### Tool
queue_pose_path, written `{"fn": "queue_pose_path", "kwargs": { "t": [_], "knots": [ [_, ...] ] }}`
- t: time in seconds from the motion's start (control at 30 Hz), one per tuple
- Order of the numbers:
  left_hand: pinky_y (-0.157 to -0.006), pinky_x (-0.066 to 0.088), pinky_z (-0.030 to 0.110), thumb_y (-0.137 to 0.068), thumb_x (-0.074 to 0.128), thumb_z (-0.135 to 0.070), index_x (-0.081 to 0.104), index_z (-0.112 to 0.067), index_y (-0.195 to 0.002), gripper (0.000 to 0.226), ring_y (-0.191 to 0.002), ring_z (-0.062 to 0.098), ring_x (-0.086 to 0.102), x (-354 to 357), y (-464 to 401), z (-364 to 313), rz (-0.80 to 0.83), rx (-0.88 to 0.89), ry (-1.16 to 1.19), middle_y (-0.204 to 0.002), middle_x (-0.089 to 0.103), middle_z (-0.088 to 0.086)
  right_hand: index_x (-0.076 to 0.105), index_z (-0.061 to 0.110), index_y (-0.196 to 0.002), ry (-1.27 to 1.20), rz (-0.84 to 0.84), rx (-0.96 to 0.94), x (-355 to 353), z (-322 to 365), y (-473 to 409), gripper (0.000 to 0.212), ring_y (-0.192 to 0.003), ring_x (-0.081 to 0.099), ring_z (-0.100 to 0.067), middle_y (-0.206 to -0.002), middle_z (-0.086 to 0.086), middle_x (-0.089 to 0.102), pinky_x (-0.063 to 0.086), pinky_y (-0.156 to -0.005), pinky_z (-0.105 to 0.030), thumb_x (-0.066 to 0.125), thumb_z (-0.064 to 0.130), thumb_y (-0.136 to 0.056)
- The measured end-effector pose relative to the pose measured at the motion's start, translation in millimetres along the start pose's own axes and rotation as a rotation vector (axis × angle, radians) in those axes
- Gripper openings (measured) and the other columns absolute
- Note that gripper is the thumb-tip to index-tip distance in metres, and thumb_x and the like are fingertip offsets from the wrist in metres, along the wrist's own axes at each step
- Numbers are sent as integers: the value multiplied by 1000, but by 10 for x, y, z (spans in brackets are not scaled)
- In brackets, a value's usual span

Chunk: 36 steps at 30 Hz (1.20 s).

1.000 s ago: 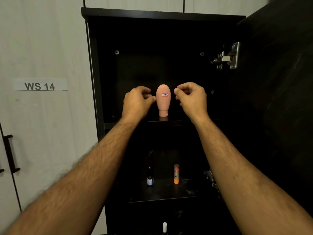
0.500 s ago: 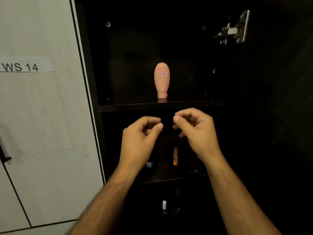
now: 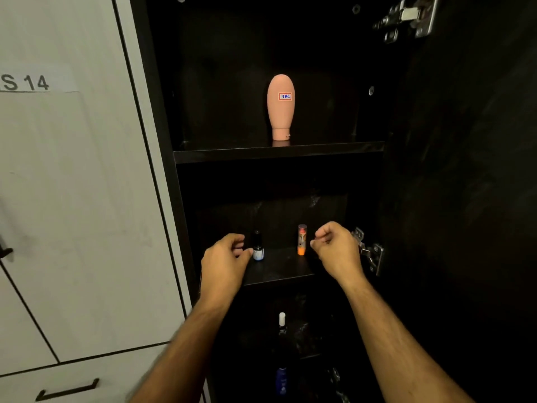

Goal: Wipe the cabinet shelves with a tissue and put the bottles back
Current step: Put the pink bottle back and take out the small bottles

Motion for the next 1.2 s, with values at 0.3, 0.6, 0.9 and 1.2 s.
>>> {"fn": "queue_pose_path", "kwargs": {
  "t": [0.3,0.6,0.9,1.2],
  "knots": [
    [-76,44,13,-78,80,-27,60,-20,-126,53,-86,0,60,226,-168,22,82,-38,-55,-102,61,-12,57,30,-90,78,94,31,229,-69,-181,35,-70,64,-3,-79,9,64,46,-57,-15,82,12,-74],
    [-70,41,10,-79,79,-25,58,-21,-124,50,-77,-2,55,425,-272,45,108,-38,-143,-86,50,-19,56,28,-89,166,139,13,362,-108,-273,30,-76,59,-3,-78,12,59,45,-61,-18,81,15,-77],
    [-61,34,6,-82,76,-24,63,-23,-109,31,-68,-8,51,449,-271,106,107,-18,-160,-73,53,-21,52,27,-71,198,172,-3,369,-146,-253,31,-67,58,-5,-70,9,59,42,-59,-18,78,12,-78],
    [-61,42,6,-82,76,-29,61,-34,-97,22,-71,-10,60,234,36,-42,111,31,-5,-73,62,-17,55,23,-67,135,143,-12,255,-98,29,28,-65,58,-3,-69,8,60,37,-55,-12,75,9,-80]
  ]
}}
Point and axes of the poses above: each hand's wrist, its own y-axis away from the middle knuckle, its own x-axis out of the palm, z = x × y, the point moved 1 cm from there along -y, towards the middle knuckle
